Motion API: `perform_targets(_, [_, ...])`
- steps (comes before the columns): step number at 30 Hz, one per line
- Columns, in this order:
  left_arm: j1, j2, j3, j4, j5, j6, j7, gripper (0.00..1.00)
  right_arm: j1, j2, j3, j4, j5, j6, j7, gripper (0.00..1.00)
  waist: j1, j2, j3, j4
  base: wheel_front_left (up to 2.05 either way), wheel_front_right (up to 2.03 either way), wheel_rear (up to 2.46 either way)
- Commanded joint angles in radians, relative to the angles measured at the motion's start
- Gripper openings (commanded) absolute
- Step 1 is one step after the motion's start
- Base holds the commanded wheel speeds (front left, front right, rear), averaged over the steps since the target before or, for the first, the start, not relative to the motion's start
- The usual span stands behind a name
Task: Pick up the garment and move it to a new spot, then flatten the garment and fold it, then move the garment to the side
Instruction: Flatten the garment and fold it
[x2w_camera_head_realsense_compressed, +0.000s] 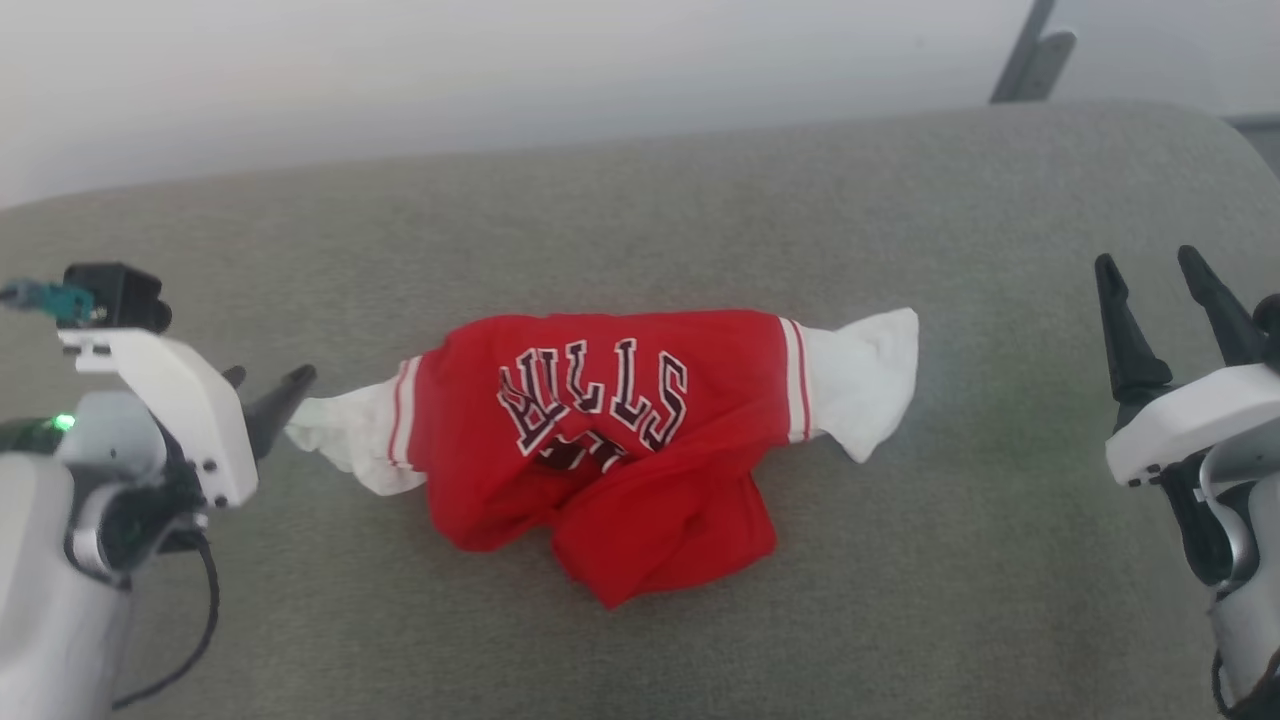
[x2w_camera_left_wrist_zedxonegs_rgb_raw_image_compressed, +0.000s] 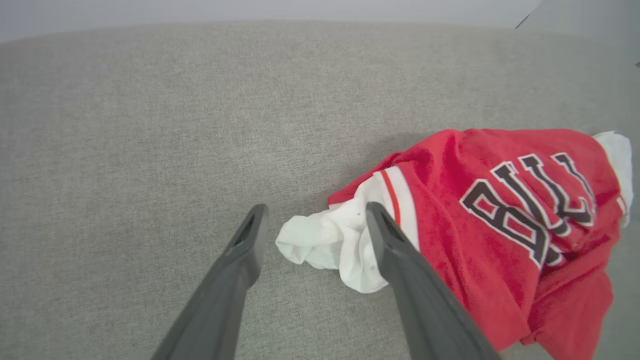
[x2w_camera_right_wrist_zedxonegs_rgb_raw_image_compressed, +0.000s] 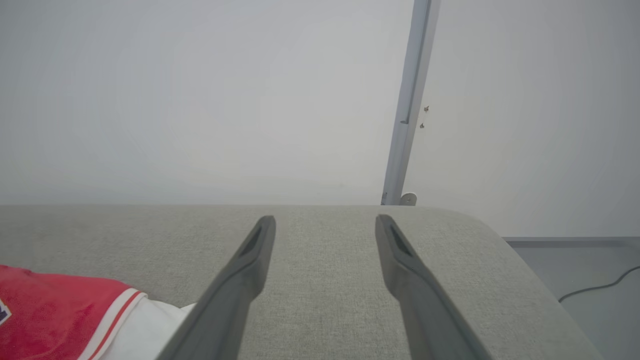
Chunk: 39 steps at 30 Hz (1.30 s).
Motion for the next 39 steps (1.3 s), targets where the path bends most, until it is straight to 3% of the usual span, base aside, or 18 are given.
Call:
perform_targets(1, [-0.03, 0.007, -0.005, 0.023, -0.006, 0.019, 0.04, 1.0, 0.022, 0.019, -0.023, -0.037, -0.021, 0.0, 0.018, 1.0, 0.0, 0.0, 0.023, -0.022, 0.0, 0.0, 0.0])
perform_targets(14, [-0.132, 0.015, -0.045, 0.144, -0.015, 0.136, 0.285, 1.0, 0.134, 0.126, -0.137, -0.285, -0.087, 0.0, 0.123, 1.0, 0.0, 0.0, 0.097, -0.078, 0.0, 0.0, 0.0])
perform_targets(23, [-0.14, 0.03, -0.081, 0.251, 0.023, 0.146, 0.296, 0.96, 0.14, 0.138, -0.128, -0.349, -0.074, 0.0, 0.19, 1.0, 0.0, 0.0, 0.141, -0.091, 0.0, 0.0, 0.0])
perform_targets(25, [-0.144, 0.008, -0.086, 0.286, 0.01, 0.119, 0.271, 0.43, 0.137, 0.129, -0.111, -0.355, -0.056, 0.0, 0.221, 1.0, 0.0, 0.0, 0.153, -0.089, 0.0, 0.0, 0.0])
perform_targets(26, [-0.147, -0.001, -0.084, 0.299, 0.002, 0.109, 0.262, 0.08, 0.136, 0.125, -0.101, -0.354, -0.047, 0.0, 0.238, 1.0, 0.0, 0.0, 0.157, -0.087, 0.0, 0.0, 0.0])
perform_targets(27, [-0.151, -0.007, -0.087, 0.309, -0.003, 0.094, 0.258, 0.0, 0.134, 0.117, -0.085, -0.353, -0.04, 0.0, 0.26, 1.0, 0.0, 0.0, 0.161, -0.085, 0.0, 0.0, 0.0])
perform_targets(31, [-0.181, -0.024, -0.1, 0.338, -0.003, 0.054, 0.222, 0.0, 0.105, 0.083, -0.021, -0.336, 0.02, 0.0, 0.372, 1.0, 0.0, 0.0, 0.176, -0.068, 0.0, 0.0, 0.0])
perform_targets(39, [-0.273, -0.081, -0.14, 0.384, 0.015, 0.02, 0.19, 0.0, -0.039, 0.019, 0.086, -0.224, 0.135, 0.0, 0.582, 1.0, 0.0, 0.0, 0.217, -0.003, 0.0, 0.0, 0.0])
